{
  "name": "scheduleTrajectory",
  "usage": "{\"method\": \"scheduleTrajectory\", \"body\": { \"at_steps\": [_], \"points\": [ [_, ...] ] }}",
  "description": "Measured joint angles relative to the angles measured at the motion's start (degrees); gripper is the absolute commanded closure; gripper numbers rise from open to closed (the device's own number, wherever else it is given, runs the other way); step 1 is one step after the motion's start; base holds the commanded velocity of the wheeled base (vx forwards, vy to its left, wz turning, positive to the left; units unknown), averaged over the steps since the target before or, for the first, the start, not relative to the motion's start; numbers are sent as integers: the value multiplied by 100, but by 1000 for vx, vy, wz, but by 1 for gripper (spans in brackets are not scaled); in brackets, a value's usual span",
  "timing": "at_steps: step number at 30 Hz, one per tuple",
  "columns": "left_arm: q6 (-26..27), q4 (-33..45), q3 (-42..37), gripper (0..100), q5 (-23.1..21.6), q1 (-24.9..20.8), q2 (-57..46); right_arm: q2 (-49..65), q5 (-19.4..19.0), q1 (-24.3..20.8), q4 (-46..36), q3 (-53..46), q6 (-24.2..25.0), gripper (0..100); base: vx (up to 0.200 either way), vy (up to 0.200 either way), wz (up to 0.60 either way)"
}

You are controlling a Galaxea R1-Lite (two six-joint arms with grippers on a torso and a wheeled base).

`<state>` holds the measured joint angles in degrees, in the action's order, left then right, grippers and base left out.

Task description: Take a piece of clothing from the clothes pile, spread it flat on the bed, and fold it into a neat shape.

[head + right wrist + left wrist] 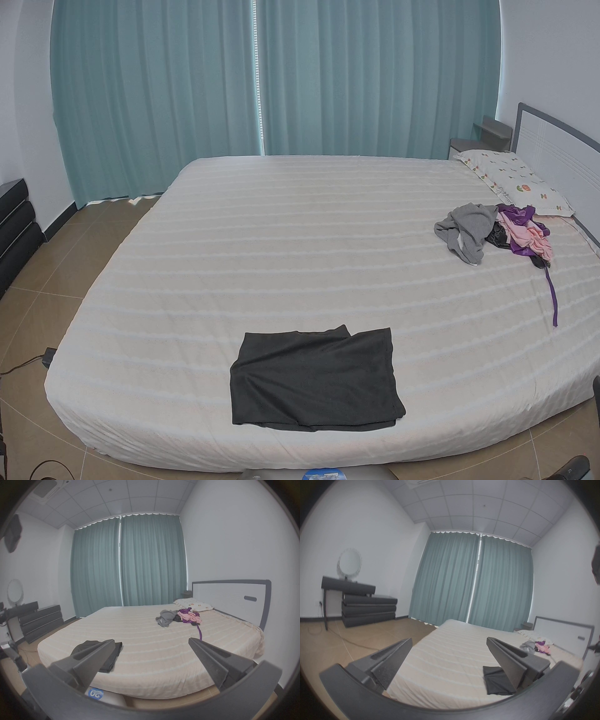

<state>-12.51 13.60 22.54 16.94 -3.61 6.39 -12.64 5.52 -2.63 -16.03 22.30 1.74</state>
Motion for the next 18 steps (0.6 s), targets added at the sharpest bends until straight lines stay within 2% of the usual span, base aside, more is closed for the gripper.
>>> {"method": "scheduleTrajectory", "body": {
  "at_steps": [4, 10, 18],
  "points": [
    [435, 51, 2, 0, -127, 212, -312, 656, -471, 148, -395, 74, -218, 0, 0, 0, 0],
    [542, 32, -291, 0, -236, 317, -502, 1028, -495, 234, -148, -321, -313, 0, 0, 0, 0],
    [718, -918, -1034, 0, -564, 343, -571, 1174, -433, 263, 1997, -1442, -595, 0, 0, 0, 0]
  ]
}}
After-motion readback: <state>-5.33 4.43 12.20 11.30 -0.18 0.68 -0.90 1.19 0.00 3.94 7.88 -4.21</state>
